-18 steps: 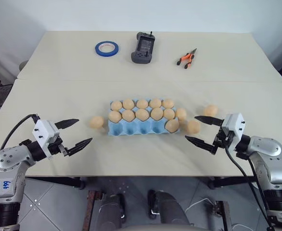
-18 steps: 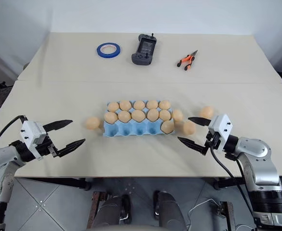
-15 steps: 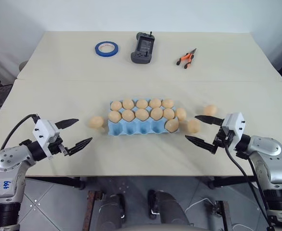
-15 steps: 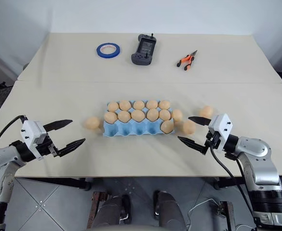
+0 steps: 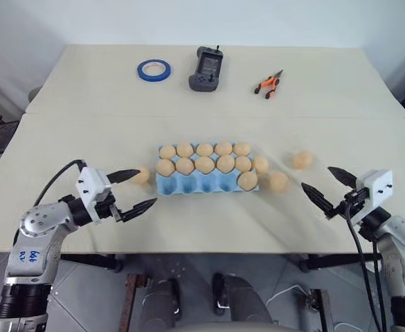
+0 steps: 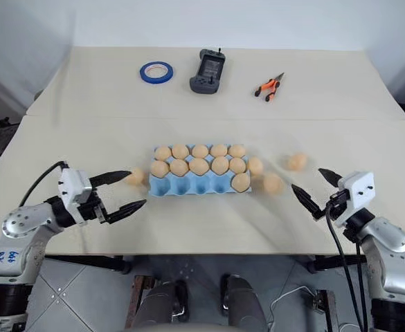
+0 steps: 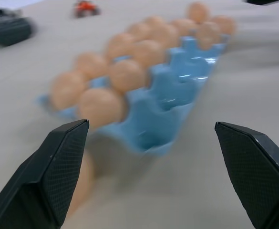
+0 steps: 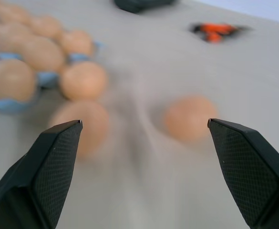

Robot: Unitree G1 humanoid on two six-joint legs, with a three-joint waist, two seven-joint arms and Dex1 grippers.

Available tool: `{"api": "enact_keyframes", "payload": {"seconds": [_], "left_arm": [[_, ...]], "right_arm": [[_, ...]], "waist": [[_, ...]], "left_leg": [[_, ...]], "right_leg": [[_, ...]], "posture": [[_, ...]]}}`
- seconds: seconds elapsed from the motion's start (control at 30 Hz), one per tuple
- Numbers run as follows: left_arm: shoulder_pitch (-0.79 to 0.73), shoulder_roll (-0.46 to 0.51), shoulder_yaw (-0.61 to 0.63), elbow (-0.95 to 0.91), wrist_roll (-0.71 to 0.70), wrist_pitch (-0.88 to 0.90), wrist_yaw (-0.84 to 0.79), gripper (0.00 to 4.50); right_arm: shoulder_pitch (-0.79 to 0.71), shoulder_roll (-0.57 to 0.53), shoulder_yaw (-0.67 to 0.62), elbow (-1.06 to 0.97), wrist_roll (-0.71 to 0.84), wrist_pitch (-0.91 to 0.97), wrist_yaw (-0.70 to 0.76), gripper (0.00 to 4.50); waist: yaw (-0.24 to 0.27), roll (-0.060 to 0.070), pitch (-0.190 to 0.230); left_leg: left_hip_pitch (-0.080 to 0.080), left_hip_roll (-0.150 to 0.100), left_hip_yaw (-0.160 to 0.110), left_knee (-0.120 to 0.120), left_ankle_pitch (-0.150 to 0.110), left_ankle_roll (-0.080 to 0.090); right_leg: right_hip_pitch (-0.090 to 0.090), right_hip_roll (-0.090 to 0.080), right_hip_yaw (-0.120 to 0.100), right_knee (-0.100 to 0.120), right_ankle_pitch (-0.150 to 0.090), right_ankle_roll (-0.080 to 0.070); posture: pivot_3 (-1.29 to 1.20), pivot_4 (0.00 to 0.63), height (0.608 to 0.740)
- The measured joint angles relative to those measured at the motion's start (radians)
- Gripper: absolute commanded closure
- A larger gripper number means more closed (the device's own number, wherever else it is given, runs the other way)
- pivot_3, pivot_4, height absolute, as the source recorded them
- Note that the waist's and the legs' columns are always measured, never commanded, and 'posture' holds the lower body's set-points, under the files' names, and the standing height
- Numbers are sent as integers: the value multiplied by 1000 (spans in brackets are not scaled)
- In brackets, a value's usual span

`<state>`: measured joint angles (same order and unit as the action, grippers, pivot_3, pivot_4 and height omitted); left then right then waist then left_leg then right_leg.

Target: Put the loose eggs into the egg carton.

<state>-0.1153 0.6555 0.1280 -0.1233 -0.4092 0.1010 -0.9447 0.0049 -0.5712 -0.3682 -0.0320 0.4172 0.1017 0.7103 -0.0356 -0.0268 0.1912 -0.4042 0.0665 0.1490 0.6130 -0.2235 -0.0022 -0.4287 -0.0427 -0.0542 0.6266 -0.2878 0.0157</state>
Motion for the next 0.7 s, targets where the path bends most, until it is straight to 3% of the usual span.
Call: {"api": "enact_keyframes", "payload": {"seconds": [0.17,0.33,0.63,0.7], "left_arm": [[-28,-10,-34,6,5,-28,-42,0],[-56,-28,-56,11,-1,-28,-75,0],[-51,-50,-71,6,-1,-43,-89,0],[-47,-51,-71,5,-1,-47,-82,0]], "right_arm": [[-18,4,16,1,-19,12,-31,81],[-170,4,90,29,-45,93,-66,81],[-477,5,188,335,-154,203,-154,81],[-498,9,205,389,-173,202,-155,462]], "waist": [[-4,0,0],[-10,0,0],[-11,0,0],[-11,0,0]], "left_leg": [[1,0,0,1,1,0],[0,0,0,1,2,1],[0,-1,0,0,4,5],[0,-1,0,0,4,6]], "right_leg": [[0,1,1,0,0,0],[0,1,2,0,1,1],[-2,1,2,2,1,1],[-2,1,2,2,1,1]], "posture": [[0,150,740],[0,150,740],[0,150,740],[0,150,740]]}}
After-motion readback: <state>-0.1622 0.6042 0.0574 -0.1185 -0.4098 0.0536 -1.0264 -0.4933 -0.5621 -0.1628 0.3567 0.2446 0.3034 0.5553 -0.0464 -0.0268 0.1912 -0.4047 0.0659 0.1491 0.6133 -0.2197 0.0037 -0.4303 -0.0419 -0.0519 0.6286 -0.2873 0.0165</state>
